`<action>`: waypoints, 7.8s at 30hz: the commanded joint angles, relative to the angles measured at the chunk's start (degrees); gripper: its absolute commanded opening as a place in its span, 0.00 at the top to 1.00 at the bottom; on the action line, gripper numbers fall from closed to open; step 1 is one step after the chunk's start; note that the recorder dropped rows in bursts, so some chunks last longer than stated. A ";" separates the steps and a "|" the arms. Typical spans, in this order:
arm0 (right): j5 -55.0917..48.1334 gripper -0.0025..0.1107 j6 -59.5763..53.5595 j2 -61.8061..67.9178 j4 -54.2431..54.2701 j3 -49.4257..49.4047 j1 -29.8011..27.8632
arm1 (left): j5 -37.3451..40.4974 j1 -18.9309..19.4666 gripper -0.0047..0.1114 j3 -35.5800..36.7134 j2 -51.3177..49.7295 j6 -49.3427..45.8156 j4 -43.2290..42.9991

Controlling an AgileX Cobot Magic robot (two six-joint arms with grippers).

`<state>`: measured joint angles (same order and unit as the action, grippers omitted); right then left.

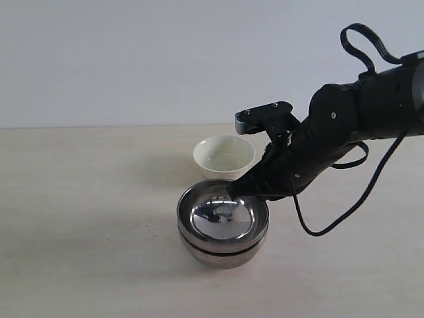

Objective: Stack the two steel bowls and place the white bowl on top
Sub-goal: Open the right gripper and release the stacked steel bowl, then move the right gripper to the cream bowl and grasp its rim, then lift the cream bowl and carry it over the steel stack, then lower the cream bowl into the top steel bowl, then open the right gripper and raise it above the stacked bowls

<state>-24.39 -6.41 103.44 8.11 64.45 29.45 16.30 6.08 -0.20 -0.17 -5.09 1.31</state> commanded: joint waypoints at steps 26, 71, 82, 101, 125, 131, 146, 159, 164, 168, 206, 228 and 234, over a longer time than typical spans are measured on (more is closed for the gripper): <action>1.20 0.98 -1.04 -4.98 3.50 0.20 13.13 | 0.03 0.03 0.92 0.20 0.17 0.65 0.15; 21.80 0.36 12.33 5.21 0.72 4.48 -5.54 | 0.03 0.03 0.92 0.20 0.17 0.65 0.15; 11.55 0.36 13.57 20.19 0.72 21.64 -5.54 | 0.03 0.03 0.92 0.20 0.17 0.65 0.15; 10.92 0.74 14.07 30.39 6.01 31.09 -5.44 | 0.03 0.03 0.92 0.20 0.17 0.65 0.15; -7.52 0.98 6.41 11.21 6.33 30.79 -5.44 | 0.03 0.03 0.92 0.20 0.17 0.65 0.15; -8.08 0.98 4.46 3.86 6.98 23.23 -5.44 | 0.03 0.03 0.92 0.20 0.17 0.65 0.15; -7.93 0.98 -7.53 -4.30 18.32 2.57 -5.44 | 0.03 0.03 0.92 0.20 0.17 0.65 0.15; 0.23 0.98 -7.38 -1.67 18.74 -0.39 0.32 | 0.03 0.03 0.92 0.20 0.17 0.65 0.15; 0.36 0.98 -7.26 0.16 18.74 -0.39 0.54 | 0.03 0.03 0.92 0.20 0.17 0.65 0.15; 1.12 0.98 -7.03 1.28 18.74 -0.39 0.54 | 0.03 0.03 0.92 0.20 0.17 0.65 0.15; 7.26 0.64 -10.90 -0.52 18.35 -0.28 0.54 | 0.03 0.03 0.92 0.20 0.17 0.65 0.15; 8.14 0.98 -16.71 -3.90 18.25 -0.28 7.10 | 0.03 0.03 0.92 0.20 0.17 0.65 0.15; 11.49 0.98 -16.37 -2.26 18.38 -0.28 10.46 | 0.03 0.03 0.92 0.20 0.17 0.65 0.15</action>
<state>-14.21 -22.48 100.28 26.30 63.95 39.28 16.30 6.08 -0.20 -0.17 -5.09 1.31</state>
